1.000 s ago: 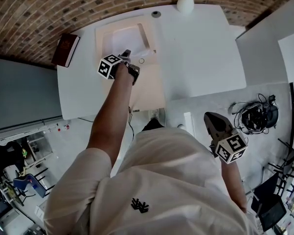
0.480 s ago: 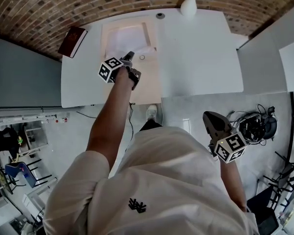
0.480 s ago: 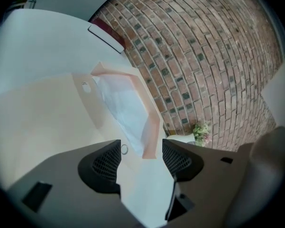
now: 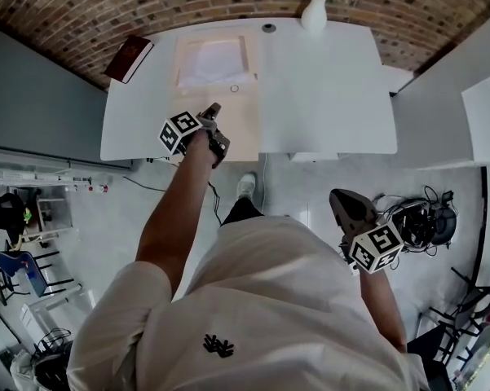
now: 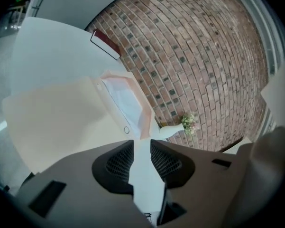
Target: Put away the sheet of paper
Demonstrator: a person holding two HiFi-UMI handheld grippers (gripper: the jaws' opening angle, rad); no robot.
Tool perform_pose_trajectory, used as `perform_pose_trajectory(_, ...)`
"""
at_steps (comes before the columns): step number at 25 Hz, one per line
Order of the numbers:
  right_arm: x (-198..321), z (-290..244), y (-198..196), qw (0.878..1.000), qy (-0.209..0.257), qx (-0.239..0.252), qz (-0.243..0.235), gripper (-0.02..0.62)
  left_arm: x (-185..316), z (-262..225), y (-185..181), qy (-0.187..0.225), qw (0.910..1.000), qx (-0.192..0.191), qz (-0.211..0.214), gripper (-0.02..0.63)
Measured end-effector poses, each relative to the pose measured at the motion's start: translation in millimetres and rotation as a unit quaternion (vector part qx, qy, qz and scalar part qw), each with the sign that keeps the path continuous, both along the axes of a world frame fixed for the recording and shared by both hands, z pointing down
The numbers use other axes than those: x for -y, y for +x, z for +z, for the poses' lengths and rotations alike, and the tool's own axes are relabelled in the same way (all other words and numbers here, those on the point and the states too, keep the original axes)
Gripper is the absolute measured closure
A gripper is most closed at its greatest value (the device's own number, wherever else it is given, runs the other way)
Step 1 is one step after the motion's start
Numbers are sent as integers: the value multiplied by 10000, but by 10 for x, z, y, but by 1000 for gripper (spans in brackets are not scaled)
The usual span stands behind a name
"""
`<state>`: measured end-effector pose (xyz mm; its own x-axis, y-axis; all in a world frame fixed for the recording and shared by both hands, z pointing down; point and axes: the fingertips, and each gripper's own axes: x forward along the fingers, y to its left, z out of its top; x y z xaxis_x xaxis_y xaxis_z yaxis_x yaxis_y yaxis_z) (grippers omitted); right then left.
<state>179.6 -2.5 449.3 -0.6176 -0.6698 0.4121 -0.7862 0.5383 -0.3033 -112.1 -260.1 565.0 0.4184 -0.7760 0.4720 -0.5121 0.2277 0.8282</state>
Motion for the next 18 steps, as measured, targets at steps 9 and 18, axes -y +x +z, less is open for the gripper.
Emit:
perform_pose_trajectory(9,-399,-1,65,9997,41,118,-198,566,-782,-201,184,354,9988,45,341,580)
perform_pose_trajectory(18,-730,-69,33,9993,160,75,-326,566,-1537,-450,465,663,9934,-150,919,581)
